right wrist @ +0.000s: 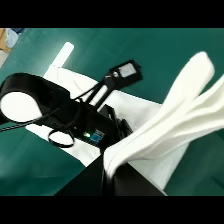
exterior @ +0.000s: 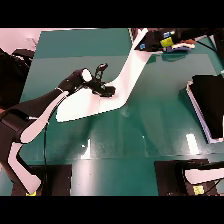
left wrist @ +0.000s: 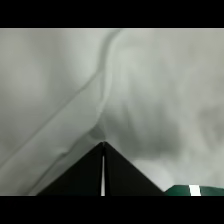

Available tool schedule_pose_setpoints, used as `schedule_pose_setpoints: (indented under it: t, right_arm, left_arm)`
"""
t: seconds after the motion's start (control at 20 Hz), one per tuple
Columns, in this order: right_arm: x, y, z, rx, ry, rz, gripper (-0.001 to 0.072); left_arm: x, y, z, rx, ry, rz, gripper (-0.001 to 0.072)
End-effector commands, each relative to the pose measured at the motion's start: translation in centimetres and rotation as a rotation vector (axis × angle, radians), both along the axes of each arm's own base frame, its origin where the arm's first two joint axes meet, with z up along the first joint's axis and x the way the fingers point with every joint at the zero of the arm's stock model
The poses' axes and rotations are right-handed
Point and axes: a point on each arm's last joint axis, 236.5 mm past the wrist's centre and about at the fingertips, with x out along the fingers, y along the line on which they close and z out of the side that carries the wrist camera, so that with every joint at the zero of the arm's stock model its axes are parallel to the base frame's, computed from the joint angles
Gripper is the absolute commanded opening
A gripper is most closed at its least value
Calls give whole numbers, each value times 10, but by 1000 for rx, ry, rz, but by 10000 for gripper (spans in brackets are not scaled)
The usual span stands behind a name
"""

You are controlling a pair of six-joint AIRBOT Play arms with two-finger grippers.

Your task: Fold the shirts.

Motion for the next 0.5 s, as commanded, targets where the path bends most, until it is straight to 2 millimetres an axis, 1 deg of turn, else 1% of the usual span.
schedule_pose_setpoints:
  t: [0.0,0.05,0.1,0.15,0.2,0.25,0.3,0.35,0.4,0.45]
  right_arm:
    - [-7,30,10,29,-32,32,19]
    - [-10,39,12,39,-38,46,20]
    - [-14,50,17,66,-43,61,20]
    - [-18,62,22,97,-46,80,20]
    - [-22,73,26,124,-48,96,20]
    - [-26,86,28,147,-46,116,20]
    - [-31,99,26,164,-40,140,20]
    - [-37,118,23,187,-33,178,19]
    - [-44,138,19,217,-18,216,20]
    - [-52,162,14,262,2,262,19]
  left_arm:
    - [-8,9,-4,41,28,-30,27]
    - [-6,16,1,47,25,-27,26]
    - [0,26,11,50,7,-15,26]
    - [9,38,26,52,-29,5,26]
    - [21,57,48,59,-79,33,26]
    - [32,78,72,66,-132,66,27]
    - [42,106,102,79,-193,107,27]
    - [49,135,130,96,-253,149,27]
    - [54,169,163,121,-322,201,27]
    - [55,203,196,146,-393,255,27]
